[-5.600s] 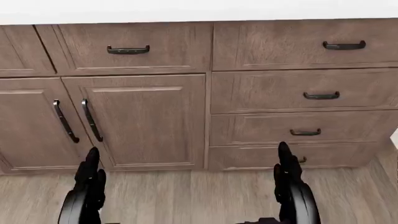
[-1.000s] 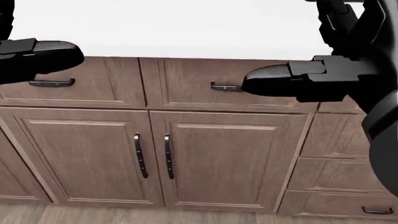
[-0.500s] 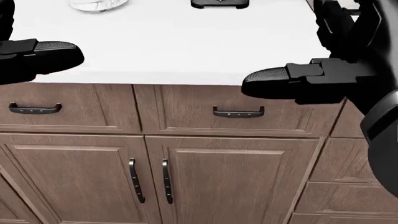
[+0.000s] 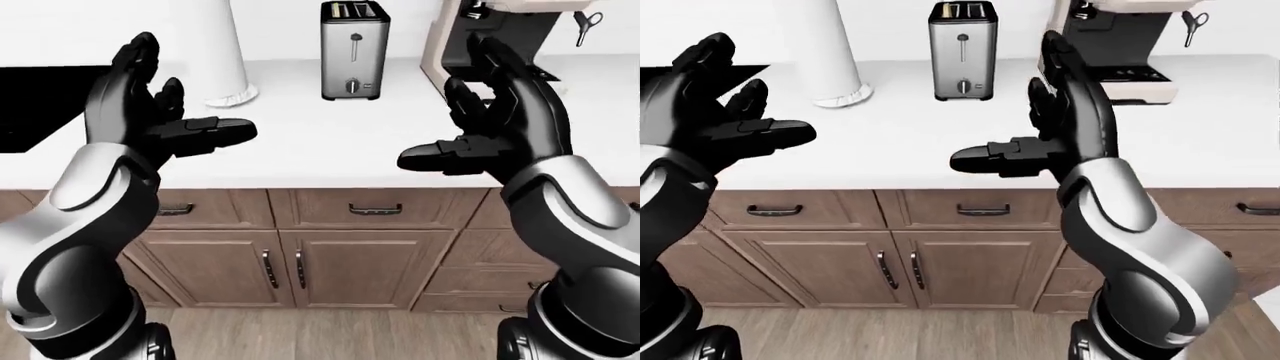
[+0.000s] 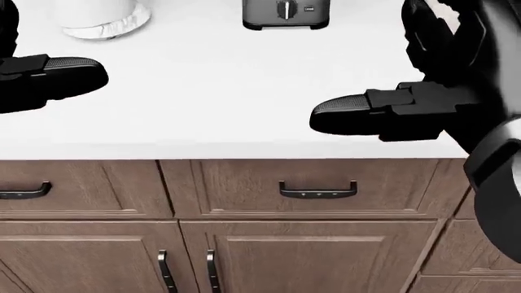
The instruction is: Push down the lever of the toaster to turn it on.
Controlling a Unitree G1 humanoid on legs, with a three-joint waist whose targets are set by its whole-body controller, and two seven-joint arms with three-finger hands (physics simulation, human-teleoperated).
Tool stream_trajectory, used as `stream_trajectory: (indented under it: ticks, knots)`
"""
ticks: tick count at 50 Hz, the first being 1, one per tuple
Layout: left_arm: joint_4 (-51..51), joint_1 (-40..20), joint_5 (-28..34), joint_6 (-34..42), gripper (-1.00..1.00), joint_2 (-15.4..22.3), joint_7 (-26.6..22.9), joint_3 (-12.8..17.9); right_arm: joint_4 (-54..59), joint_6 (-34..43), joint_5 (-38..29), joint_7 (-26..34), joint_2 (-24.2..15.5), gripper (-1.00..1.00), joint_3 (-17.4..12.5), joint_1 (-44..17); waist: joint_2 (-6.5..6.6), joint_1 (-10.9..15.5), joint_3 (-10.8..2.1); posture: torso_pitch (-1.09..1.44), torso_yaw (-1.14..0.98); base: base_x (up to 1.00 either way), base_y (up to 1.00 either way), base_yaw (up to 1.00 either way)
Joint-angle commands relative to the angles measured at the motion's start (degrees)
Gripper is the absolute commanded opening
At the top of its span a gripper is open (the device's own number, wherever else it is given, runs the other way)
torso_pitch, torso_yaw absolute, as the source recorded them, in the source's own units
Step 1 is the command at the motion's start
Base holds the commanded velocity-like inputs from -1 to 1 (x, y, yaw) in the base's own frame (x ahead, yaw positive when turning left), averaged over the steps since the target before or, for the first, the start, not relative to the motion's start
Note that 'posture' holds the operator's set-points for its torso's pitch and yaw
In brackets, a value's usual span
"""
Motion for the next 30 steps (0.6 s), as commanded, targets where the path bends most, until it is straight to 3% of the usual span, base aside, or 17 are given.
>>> stream_trajectory:
  ticks: [1, 3, 4, 5, 10, 13, 16, 18, 19, 20, 21, 22, 24, 25, 27, 30]
  knots:
    - [-1.96, -2.18, -0.45, -2.35, 1.0, 0.59, -0.54, 0.08, -1.32, -2.28, -0.85, -0.27, -0.86, 1.0, -1.65, -1.61, -0.36, -0.35, -1.3, 0.0, 0.0, 0.14, 0.31, 0.0]
    - [-1.78, -2.19, -0.37, -2.54, 1.0, 0.62, -0.62, -0.03, -1.28, -2.34, -0.9, -0.23, -0.83, 1.0, -1.7, -1.62, -2.24, -0.05, -0.25, 0.0, 0.0, 0.15, 0.32, 0.0]
    - [-1.76, -2.2, -0.38, -2.53, 1.0, 0.62, -0.61, -0.01, -1.32, -2.24, -0.86, -0.28, -0.8, 1.0, -1.7, -1.7, -3.27, -0.02, -0.18, 0.0, 0.0, 0.16, 0.31, 0.0]
    - [-1.79, -2.21, -0.4, -2.49, 1.0, 0.6, -0.57, -0.02, -1.29, -2.3, -0.9, -0.24, -0.81, 1.0, -1.69, -1.66, -5.09, -0.05, -0.78, 0.0, 0.0, 0.15, 0.32, 0.0]
    - [-1.8, -2.31, -0.58, -2.4, 1.0, 0.68, -0.45, 0.09, -1.38, -2.11, -0.93, -0.24, -0.78, 1.0, -1.67, -1.72, -4.42, -0.95, -2.18, 0.0, 0.0, 0.16, 0.31, 0.0]
    - [-2.07, -2.42, -0.99, -2.09, 1.0, 0.72, -0.16, 0.28, -1.5, -2.11, -0.99, -0.21, -0.73, 1.0, -1.59, -1.67, -3.25, -1.1, -1.54, 0.0, 0.0, 0.15, 0.32, 0.0]
    - [-1.9, -2.27, -0.91, -2.43, 1.0, 0.8, -0.22, 0.14, -1.53, -2.03, -1.07, -0.2, -0.7, 1.0, -1.5, -1.67, -1.16, -1.34, -1.22, 0.0, 0.0, 0.13, 0.36, 0.0]
    - [-1.96, -2.35, -0.95, -2.37, 1.0, 0.75, -0.1, 0.04, -1.41, -2.13, -1.24, -0.1, -0.65, 1.0, -1.47, -1.71, 1.16, -1.49, -1.7, 0.0, 0.0, 0.11, 0.41, 0.0]
    - [-2.09, -2.46, -1.14, -2.11, 1.0, 0.77, 0.08, 0.19, -1.5, -2.04, -1.18, -0.1, -0.63, 1.0, -1.57, -1.72, 3.17, -1.56, -2.48, 0.0, 0.0, 0.09, 0.41, 0.0]
    - [-2.2, -2.38, -1.22, -2.09, 1.0, 0.77, 0.13, 0.22, -1.52, -2.06, -1.17, -0.06, -0.64, 1.0, -1.65, -1.73, 3.3, -1.91, -3.44, 0.0, 0.0, 0.12, 0.41, 0.0]
    - [-2.21, -2.39, -1.27, -2.07, 1.0, 0.77, 0.2, 0.2, -1.52, -2.11, -1.2, -0.04, -0.65, 1.0, -1.65, -1.71, 2.57, -1.04, -1.99, 0.0, 0.0, 0.1, 0.42, 0.0]
    - [-2.1, -2.34, -1.18, -2.28, 1.0, 0.8, 0.1, 0.08, -1.61, -2.06, -1.18, -0.13, -0.59, 1.0, -1.67, -1.77, 2.79, -1.2, -1.26, 0.0, 0.0, 0.07, 0.41, 0.0]
    - [-1.91, -2.32, -1.05, -2.49, 1.0, 0.84, -0.01, -0.06, -1.58, -2.12, -1.26, -0.15, -0.56, 1.0, -1.53, -1.81, 1.6, -0.84, -2.03, 0.0, 0.0, 0.02, 0.2, 0.0]
    - [-1.87, -2.24, -0.96, -2.63, 1.0, 0.82, -0.06, -0.12, -1.54, -2.18, -1.33, -0.11, -0.56, 1.0, -1.47, -1.8, 1.69, -0.89, -2.44, 0.0, 0.0, 0.0, 0.06, 0.0]
    - [-2.01, -2.37, -1.11, -2.33, 1.0, 0.78, 0.09, -0.03, -1.46, -2.46, -1.62, 0.18, -0.62, 1.0, -1.27, -1.58, 1.22, -1.01, -1.12, 0.0, 0.0, 0.0, 0.0, 0.0]
    - [-2.14, -2.41, -1.3, -2.18, 1.0, 0.84, 0.17, 0.12, -1.66, -2.51, -1.67, 0.21, -0.42, 1.0, -1.49, -1.72, 0.64, -1.15, -0.34, 0.0, 0.0, 0.0, 0.0, 0.0]
